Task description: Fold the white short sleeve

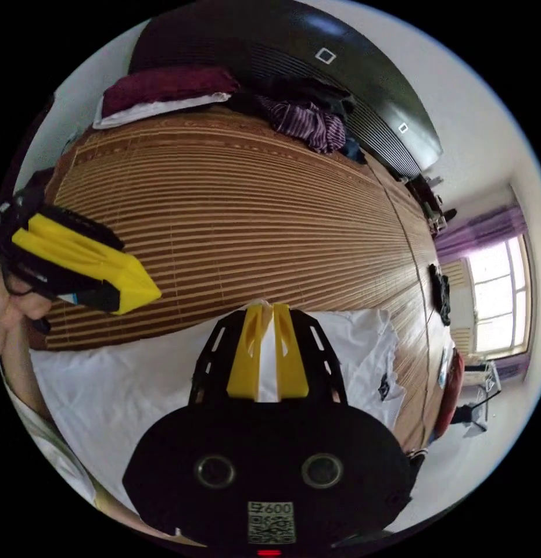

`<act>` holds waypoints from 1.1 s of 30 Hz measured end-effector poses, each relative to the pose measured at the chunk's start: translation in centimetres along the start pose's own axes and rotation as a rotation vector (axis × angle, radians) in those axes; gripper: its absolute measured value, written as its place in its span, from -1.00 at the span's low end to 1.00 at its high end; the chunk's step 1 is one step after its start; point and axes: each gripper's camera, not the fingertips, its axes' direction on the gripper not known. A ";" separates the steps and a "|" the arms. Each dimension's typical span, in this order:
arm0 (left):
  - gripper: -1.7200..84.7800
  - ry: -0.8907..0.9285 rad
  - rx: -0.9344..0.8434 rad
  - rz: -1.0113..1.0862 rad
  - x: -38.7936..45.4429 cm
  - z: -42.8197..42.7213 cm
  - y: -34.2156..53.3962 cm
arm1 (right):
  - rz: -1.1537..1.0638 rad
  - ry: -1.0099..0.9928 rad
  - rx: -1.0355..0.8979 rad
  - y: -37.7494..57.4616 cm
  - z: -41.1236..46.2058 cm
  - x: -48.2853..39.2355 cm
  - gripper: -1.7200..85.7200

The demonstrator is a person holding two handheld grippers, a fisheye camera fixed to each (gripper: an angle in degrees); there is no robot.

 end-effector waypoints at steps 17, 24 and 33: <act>-0.95 -0.029 -0.013 0.017 -2.2 -1.1 -0.4 | 0.196 0.041 0.260 -4.1 -13.1 10.1 -0.98; -0.95 0.034 -0.018 -0.017 -3.9 -1.0 -0.6 | 0.244 -0.313 0.027 -4.1 -8.1 17.0 -0.98; -0.95 -0.040 -0.053 0.030 -4.2 -0.2 -0.2 | 0.071 -0.081 0.140 -5.0 -15.1 19.8 -0.98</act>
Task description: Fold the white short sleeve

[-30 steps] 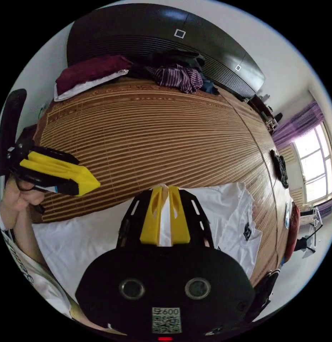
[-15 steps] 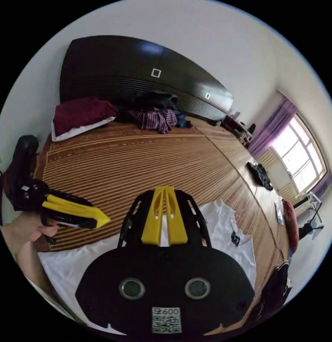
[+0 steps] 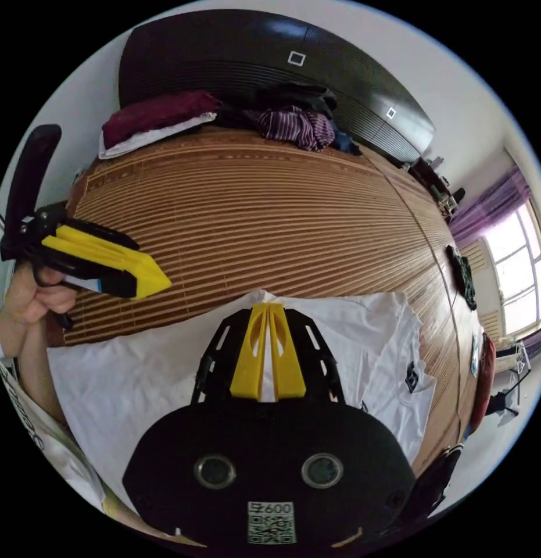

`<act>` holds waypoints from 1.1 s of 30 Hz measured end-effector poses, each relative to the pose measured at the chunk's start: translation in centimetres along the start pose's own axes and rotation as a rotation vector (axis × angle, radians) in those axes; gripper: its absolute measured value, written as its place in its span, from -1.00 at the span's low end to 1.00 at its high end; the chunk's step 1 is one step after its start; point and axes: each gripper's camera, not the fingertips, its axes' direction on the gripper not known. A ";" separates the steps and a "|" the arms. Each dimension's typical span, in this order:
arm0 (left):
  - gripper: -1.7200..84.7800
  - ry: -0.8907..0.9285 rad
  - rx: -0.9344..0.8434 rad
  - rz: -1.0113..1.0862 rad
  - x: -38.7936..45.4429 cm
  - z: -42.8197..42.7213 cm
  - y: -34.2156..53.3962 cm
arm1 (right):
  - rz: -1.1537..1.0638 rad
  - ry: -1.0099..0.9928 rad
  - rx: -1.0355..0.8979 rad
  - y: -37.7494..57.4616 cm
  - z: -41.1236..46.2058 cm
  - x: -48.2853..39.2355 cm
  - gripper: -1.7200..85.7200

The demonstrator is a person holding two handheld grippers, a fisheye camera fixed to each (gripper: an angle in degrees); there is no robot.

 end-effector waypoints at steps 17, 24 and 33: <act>-0.96 -0.052 -0.055 0.050 -1.3 2.3 0.2 | 0.594 -0.346 0.049 1.0 -4.5 37.9 -0.93; -0.96 -0.037 -0.101 0.079 -1.4 3.7 0.3 | 0.620 -0.370 0.082 0.8 -7.1 43.0 -0.78; -0.96 -0.024 -0.090 0.054 -3.0 3.2 0.5 | 0.603 -0.379 0.157 -1.3 -8.8 45.9 -0.97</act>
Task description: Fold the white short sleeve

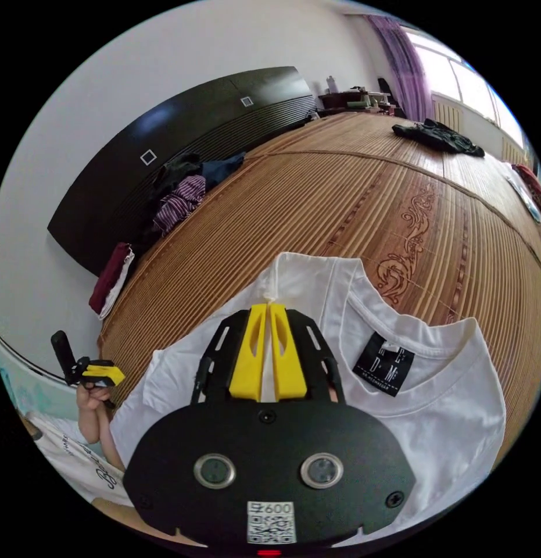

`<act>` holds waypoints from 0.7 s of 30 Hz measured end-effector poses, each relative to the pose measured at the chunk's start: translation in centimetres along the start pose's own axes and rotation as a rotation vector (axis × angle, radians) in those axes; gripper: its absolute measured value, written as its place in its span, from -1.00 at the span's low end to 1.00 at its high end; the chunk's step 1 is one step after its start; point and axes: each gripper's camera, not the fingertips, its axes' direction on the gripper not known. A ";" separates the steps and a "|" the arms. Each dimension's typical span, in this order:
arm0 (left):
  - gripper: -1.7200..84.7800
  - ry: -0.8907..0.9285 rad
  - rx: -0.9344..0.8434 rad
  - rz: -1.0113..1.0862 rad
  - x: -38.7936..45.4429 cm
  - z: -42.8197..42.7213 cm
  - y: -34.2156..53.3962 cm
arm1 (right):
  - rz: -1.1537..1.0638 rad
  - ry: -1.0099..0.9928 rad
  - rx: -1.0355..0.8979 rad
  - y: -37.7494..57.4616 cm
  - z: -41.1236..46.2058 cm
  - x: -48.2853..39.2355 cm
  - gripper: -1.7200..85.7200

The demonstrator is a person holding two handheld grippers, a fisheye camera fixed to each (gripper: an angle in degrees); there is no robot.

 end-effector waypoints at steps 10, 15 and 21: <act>-0.96 0.013 -0.011 -0.015 -1.5 -0.1 -0.2 | -0.078 0.003 0.034 -6.2 0.7 -3.0 -0.98; -0.96 0.015 -0.017 -0.013 -1.9 -0.2 -0.3 | -0.111 0.036 -0.001 -8.9 3.9 -4.7 -0.98; -0.95 0.031 -0.032 -0.012 -2.1 0.0 -0.6 | -0.118 0.109 -0.070 -10.7 8.6 -5.8 -0.98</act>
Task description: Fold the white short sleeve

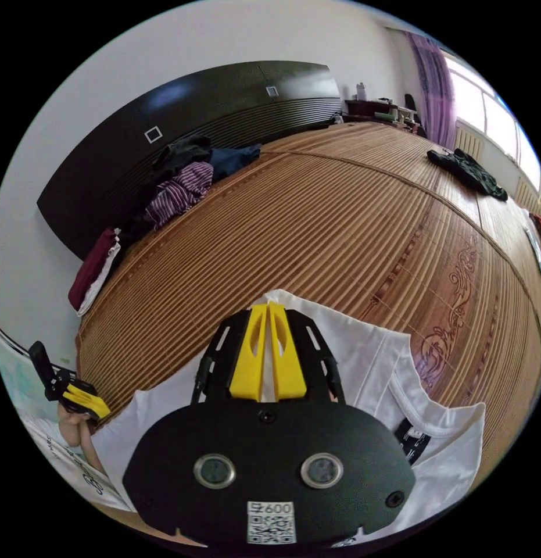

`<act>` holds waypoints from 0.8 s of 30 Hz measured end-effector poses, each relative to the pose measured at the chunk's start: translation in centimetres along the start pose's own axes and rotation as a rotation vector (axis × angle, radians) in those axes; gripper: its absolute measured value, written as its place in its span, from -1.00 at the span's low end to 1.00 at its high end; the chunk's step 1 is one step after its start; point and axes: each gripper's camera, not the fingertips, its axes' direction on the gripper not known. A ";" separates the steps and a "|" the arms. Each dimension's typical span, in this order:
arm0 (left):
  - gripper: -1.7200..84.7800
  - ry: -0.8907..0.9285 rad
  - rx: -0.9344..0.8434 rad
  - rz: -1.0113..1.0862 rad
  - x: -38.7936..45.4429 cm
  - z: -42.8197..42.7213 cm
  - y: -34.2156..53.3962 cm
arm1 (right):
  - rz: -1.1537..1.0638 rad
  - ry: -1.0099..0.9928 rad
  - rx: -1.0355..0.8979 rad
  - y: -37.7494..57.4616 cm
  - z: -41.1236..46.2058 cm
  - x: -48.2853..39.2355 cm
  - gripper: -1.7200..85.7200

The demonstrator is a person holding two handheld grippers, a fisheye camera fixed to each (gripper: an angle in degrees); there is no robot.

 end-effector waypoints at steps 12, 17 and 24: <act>-0.96 0.000 -0.002 0.008 0.4 -0.6 -0.6 | 0.043 0.014 -0.021 -4.1 1.3 -1.7 -0.98; -0.96 0.013 0.005 -0.002 0.3 -1.3 -0.9 | 0.034 0.135 -0.138 -5.2 5.4 -2.7 -0.95; -0.96 0.020 0.015 -0.007 0.5 -2.1 -1.3 | 0.044 0.181 0.071 -5.2 4.7 -3.5 -0.88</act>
